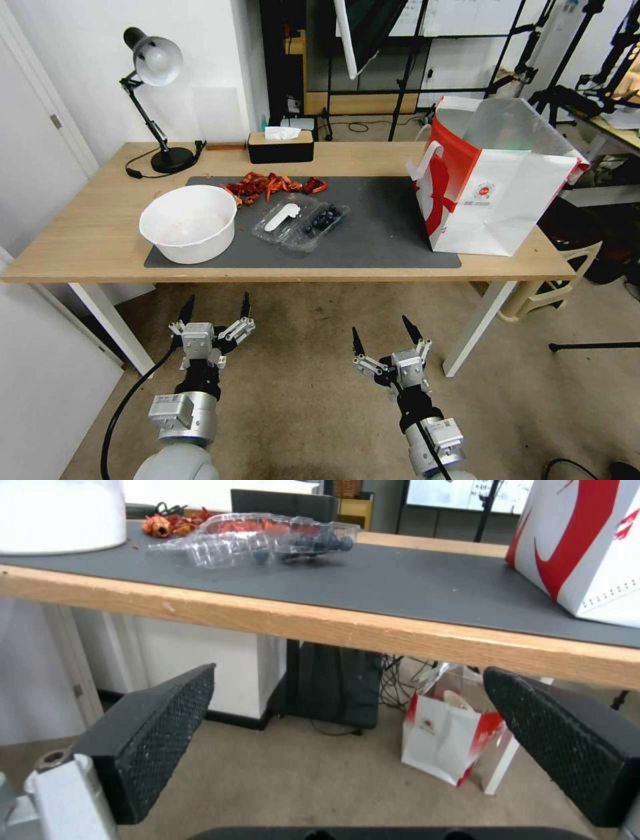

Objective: Close the takeout container lid, then place the container into the takeout bag.

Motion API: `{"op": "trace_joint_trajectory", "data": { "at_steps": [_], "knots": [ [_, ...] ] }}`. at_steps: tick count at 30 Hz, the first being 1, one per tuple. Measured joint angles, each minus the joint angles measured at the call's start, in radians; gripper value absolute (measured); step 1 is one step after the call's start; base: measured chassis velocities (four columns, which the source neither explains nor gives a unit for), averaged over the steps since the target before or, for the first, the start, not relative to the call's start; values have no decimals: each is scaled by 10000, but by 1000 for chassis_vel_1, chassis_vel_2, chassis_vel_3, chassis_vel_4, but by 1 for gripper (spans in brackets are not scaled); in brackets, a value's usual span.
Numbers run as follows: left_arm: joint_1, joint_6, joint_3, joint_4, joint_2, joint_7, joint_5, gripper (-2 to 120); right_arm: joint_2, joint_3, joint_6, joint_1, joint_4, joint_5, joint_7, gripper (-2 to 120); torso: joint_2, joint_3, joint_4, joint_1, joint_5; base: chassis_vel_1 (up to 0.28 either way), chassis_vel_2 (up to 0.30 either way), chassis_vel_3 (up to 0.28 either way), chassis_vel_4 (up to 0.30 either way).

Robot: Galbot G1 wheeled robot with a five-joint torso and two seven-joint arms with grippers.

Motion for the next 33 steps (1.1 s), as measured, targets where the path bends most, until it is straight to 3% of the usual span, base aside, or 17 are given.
{"op": "trace_joint_trajectory", "data": {
  "at_steps": [14,22,30,33],
  "knots": [
    [-174,-90,-132,353,226,482,38,100,-6,79,-296,134,82,293,-41,100,0,0,1,0,1,0,0,0,0],
    [-826,-157,-264,1192,926,958,-75,100,-38,1233,-669,543,484,1101,-111,100,0,0,-1,1,0,0,0,0,0],
    [-836,-162,-313,1249,958,994,-114,100,-200,1518,-869,781,529,1458,-157,100,-1,0,0,0,1,0,0,0,0],
    [-928,61,-220,1166,1034,996,-589,100,-145,1402,-863,730,536,1416,-184,100,0,1,1,1,1,0,0,0,0]
  ]
}}
